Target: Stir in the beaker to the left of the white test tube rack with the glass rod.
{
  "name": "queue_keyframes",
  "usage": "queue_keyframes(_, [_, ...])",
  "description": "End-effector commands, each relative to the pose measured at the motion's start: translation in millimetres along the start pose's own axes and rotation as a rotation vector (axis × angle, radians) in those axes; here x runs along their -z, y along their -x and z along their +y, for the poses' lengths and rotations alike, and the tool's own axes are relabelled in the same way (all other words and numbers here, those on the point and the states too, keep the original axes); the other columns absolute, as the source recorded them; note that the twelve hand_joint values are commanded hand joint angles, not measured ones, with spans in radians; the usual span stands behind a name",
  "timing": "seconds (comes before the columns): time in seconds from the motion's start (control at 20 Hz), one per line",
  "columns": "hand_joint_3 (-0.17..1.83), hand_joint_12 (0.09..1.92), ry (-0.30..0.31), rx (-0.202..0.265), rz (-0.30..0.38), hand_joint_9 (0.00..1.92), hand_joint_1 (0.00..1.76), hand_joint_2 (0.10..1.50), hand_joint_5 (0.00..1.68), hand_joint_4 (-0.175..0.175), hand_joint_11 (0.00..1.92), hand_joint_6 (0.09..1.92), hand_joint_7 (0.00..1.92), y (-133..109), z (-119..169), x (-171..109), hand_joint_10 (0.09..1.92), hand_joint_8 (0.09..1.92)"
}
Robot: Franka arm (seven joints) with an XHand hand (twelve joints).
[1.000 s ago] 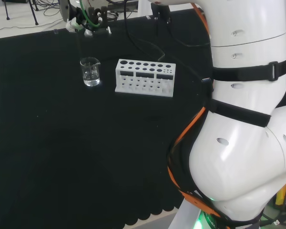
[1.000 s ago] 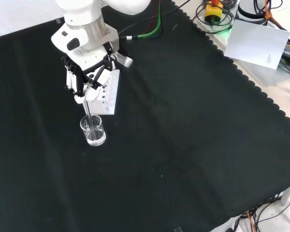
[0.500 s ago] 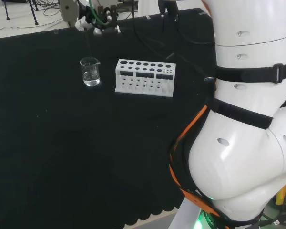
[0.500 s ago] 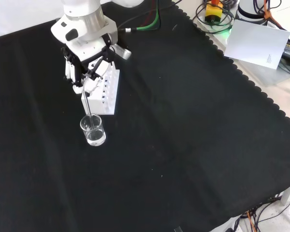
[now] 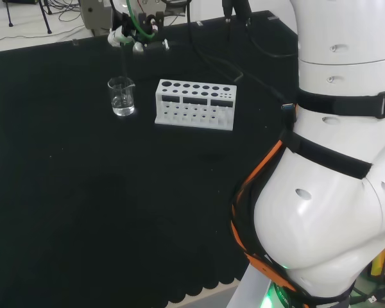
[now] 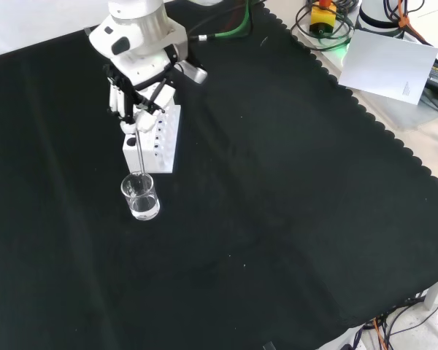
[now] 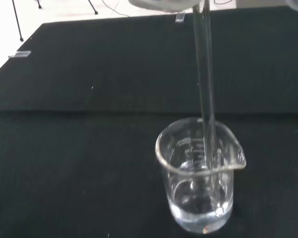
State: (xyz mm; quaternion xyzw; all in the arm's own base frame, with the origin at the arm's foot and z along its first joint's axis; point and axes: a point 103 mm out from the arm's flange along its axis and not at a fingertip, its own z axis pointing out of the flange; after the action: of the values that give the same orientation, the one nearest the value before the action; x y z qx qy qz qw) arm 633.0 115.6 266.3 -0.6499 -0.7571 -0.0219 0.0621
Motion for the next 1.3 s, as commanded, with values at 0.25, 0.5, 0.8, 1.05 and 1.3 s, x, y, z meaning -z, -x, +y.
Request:
queue_keyframes(0.25, [-0.17,0.23,0.007,0.064,0.004,1.81,1.32,1.07,1.41,-0.175,1.81,0.09,1.26,-40.1,28.4,-5.0,0.38,0.89])
queue_keyframes(0.5, [-0.17,0.22,0.01,0.066,0.012,1.81,1.32,1.07,1.41,-0.175,1.81,0.09,1.26,-34.6,44.0,-2.0,0.38,0.89])
queue_keyframes(0.8, [-0.17,0.22,0.013,0.039,0.007,1.81,1.32,1.07,1.41,-0.175,1.82,0.09,1.26,-15.2,46.2,1.8,0.38,0.89])
queue_keyframes(1.05, [-0.17,0.22,0.016,0.01,-0.004,1.81,1.32,1.07,1.41,-0.175,1.82,0.09,1.26,3.9,32.2,8.6,0.38,0.89])
queue_keyframes(1.3, [-0.17,0.22,0.023,-0.009,-0.012,1.82,1.32,1.07,1.41,-0.175,1.82,0.09,1.26,14.3,17.5,14.9,0.38,0.89])
